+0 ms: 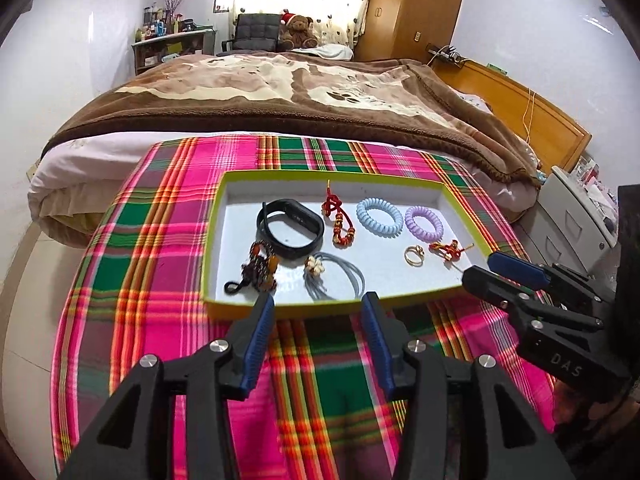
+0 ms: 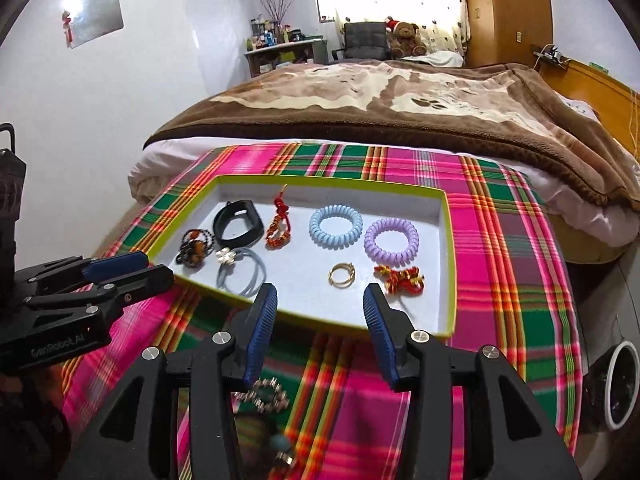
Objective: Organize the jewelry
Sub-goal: 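Withdraw both open grippers toward the black cord tie and rhinestone clip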
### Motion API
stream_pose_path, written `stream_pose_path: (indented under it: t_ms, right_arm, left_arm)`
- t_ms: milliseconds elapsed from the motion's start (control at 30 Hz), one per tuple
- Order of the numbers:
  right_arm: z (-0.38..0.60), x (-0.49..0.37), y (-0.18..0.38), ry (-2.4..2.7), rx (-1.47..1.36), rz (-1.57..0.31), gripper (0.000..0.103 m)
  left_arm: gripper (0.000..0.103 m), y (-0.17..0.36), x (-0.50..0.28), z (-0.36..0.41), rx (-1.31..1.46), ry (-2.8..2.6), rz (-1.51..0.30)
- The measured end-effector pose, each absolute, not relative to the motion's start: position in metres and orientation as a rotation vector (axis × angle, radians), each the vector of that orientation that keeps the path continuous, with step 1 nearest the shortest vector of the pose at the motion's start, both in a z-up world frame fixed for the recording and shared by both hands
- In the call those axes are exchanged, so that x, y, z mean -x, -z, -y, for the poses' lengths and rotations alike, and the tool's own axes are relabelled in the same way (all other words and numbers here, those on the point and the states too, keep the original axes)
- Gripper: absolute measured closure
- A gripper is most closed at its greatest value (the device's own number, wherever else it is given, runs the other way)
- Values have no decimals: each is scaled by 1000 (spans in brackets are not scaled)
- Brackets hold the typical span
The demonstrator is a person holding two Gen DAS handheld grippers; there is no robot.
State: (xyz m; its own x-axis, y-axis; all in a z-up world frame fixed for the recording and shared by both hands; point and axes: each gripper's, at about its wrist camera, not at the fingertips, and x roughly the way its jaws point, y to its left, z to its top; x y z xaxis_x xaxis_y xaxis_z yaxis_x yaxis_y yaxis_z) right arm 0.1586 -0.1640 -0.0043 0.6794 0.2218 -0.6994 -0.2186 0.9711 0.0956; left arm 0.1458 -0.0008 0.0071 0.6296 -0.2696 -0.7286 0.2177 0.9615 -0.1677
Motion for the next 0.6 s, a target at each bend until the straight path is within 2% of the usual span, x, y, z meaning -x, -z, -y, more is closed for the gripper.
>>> stream_pose_path:
  t_ms: [100,233,600]
  right_arm:
    - [165,-142,1,-252,-9,-774,57]
    - [166,-125,2,-255,-7,-772,57]
    - [168,-100,30,-255,-49,-845,56]
  left_arm:
    - [55,-9,-134,-4,83,282,-833]
    - [46,-10,-121,-12,105,289,-825]
    - [46,-1,-97,-23,140,297,-837]
